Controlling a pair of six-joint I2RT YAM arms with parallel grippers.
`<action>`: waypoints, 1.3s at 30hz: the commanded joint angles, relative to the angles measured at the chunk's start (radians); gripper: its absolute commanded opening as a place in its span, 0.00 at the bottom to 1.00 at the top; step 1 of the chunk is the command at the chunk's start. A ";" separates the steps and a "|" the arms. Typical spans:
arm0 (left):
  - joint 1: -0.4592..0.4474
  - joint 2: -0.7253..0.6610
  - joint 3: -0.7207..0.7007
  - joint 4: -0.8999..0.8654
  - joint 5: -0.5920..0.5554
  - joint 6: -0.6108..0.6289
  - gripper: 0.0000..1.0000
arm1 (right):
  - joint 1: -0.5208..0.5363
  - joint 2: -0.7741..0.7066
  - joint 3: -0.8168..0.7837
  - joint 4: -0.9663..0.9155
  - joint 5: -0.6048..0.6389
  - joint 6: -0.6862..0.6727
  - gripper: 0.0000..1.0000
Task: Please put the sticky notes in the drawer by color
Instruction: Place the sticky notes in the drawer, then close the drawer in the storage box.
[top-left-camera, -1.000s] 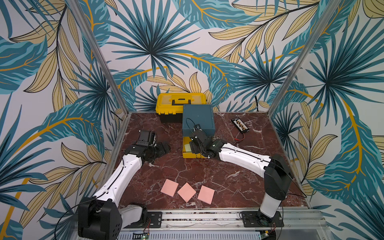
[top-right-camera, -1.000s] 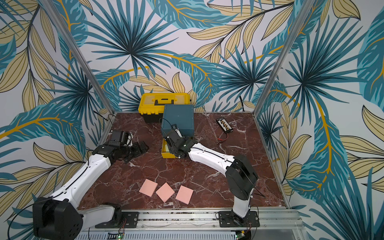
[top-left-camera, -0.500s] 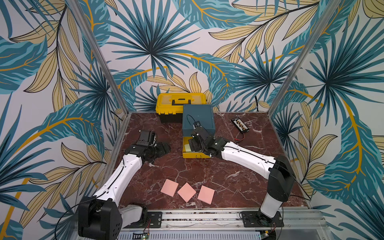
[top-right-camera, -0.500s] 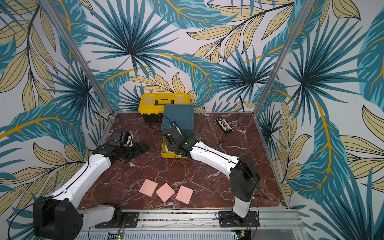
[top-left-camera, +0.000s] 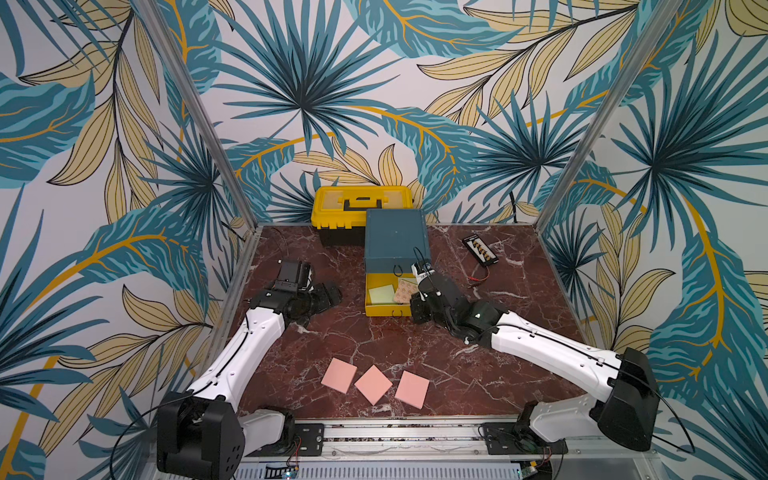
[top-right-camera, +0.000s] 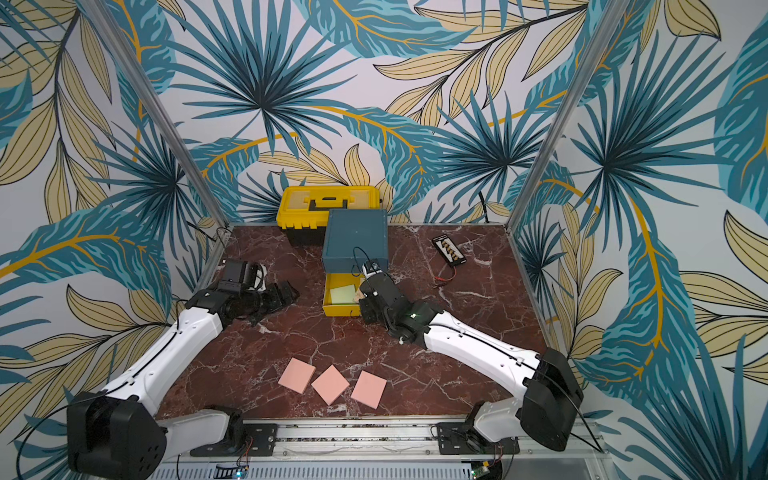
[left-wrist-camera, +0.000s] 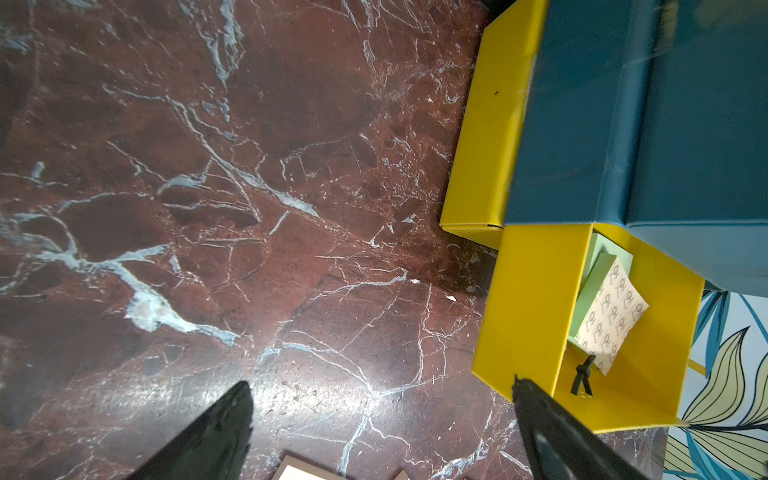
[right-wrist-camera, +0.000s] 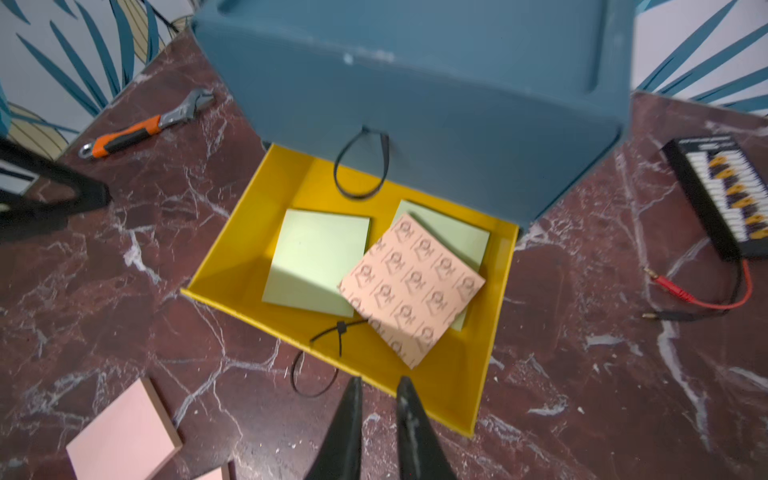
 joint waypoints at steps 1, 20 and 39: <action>0.007 0.001 0.006 0.024 0.012 0.006 0.99 | 0.019 -0.030 -0.081 0.051 -0.084 0.034 0.18; 0.007 -0.007 0.004 0.007 0.001 0.003 0.99 | 0.024 0.063 -0.291 0.504 0.024 0.058 0.17; 0.008 0.012 0.004 0.012 -0.006 0.005 0.99 | 0.023 0.264 -0.315 0.881 0.215 -0.011 0.14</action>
